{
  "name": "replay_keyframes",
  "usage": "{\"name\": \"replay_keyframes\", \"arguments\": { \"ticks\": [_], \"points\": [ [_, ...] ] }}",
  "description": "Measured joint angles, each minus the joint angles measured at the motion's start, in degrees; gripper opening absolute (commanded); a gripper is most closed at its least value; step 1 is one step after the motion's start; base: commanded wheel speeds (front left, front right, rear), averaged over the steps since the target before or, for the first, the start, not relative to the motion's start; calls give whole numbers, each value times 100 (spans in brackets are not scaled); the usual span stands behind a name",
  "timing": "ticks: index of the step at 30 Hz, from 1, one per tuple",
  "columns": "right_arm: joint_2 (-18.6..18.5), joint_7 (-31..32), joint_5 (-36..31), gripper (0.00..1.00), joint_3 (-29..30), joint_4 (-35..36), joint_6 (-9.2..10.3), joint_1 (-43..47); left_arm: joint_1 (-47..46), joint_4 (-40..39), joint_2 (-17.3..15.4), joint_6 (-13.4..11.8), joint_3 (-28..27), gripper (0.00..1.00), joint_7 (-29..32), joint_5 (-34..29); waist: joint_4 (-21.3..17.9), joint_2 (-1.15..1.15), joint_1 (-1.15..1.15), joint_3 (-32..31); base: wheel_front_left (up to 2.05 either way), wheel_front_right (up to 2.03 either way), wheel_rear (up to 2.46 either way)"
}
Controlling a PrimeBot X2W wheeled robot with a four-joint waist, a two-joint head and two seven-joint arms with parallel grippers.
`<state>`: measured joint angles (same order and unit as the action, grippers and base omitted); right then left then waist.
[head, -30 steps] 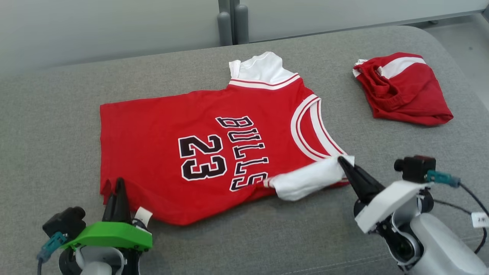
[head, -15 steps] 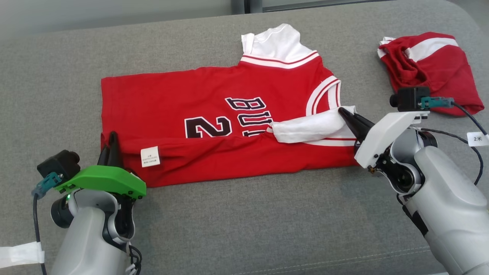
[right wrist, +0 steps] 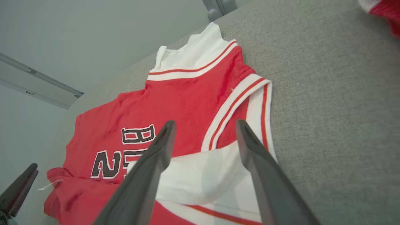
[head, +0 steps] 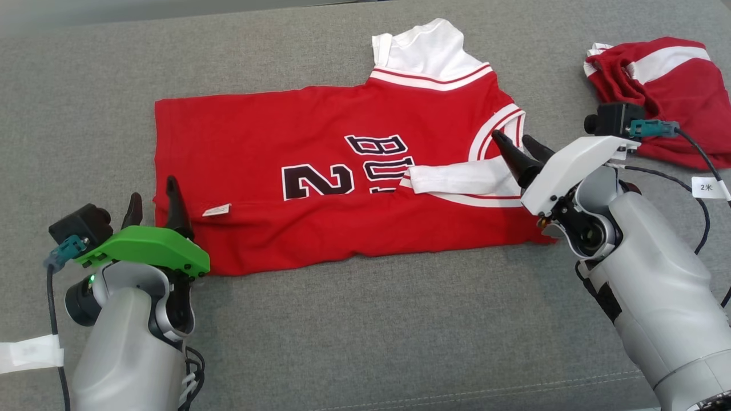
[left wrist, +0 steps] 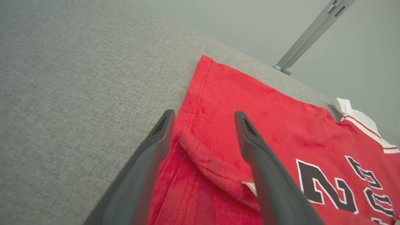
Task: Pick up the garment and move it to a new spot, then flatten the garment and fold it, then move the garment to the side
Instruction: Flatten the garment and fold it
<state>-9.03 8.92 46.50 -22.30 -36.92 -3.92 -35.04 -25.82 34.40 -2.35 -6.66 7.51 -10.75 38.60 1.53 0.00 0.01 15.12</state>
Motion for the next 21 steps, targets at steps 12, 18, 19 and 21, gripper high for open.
{"name": "replay_keyframes", "arguments": {
  "ticks": [12,18,19,21],
  "points": [
    [-207,-749,-51,100,231,-259,-71,-229,-66,219,-171,4,59,100,-193,-234,-28,0,0,-128,0,0,0],
    [-417,-1232,-129,100,291,-255,-163,-217,-20,231,-259,110,51,100,-241,-254,0,0,-1,-309,0,0,0],
    [-422,-1301,-129,100,293,-250,-164,-198,23,240,-254,146,83,100,-240,-254,7,0,-1,-342,0,0,0],
    [-416,-1408,-130,100,281,-238,-198,-141,168,280,-225,231,138,100,-236,-244,23,0,0,-408,0,0,0]
  ]
}}
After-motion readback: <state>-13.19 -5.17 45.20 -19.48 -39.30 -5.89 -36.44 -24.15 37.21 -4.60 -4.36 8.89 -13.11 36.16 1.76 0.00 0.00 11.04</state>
